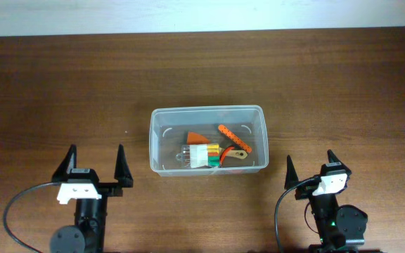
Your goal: Pack container
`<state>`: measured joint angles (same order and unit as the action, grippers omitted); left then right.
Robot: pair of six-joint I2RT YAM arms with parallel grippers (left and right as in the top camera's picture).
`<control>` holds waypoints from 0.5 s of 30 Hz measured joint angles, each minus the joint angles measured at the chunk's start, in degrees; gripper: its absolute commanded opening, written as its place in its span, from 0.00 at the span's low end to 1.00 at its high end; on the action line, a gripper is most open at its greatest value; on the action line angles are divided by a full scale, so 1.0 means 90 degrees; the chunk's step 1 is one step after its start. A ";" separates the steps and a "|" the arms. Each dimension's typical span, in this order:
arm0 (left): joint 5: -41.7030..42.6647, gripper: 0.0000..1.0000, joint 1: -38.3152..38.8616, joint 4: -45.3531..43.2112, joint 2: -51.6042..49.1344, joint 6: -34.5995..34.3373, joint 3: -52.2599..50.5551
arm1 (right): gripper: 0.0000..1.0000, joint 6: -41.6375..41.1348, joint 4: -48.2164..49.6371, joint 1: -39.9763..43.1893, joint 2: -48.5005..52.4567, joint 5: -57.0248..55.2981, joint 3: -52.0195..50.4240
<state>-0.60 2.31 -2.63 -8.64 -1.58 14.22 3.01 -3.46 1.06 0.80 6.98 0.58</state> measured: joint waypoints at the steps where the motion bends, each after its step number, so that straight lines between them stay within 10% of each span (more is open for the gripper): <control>1: 0.0000 0.99 0.0000 -0.0012 0.0087 0.0000 -0.0092 | 0.99 0.0000 0.0000 0.0000 0.0000 0.0000 0.0000; 15: 0.0000 0.99 0.0000 -0.0510 0.0862 0.0158 -0.1158 | 0.99 -0.0002 0.0000 0.0000 0.0000 0.0000 0.0000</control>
<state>-0.60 2.31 -7.22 -0.89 -0.16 3.79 2.98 -3.46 1.06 0.80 6.98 0.58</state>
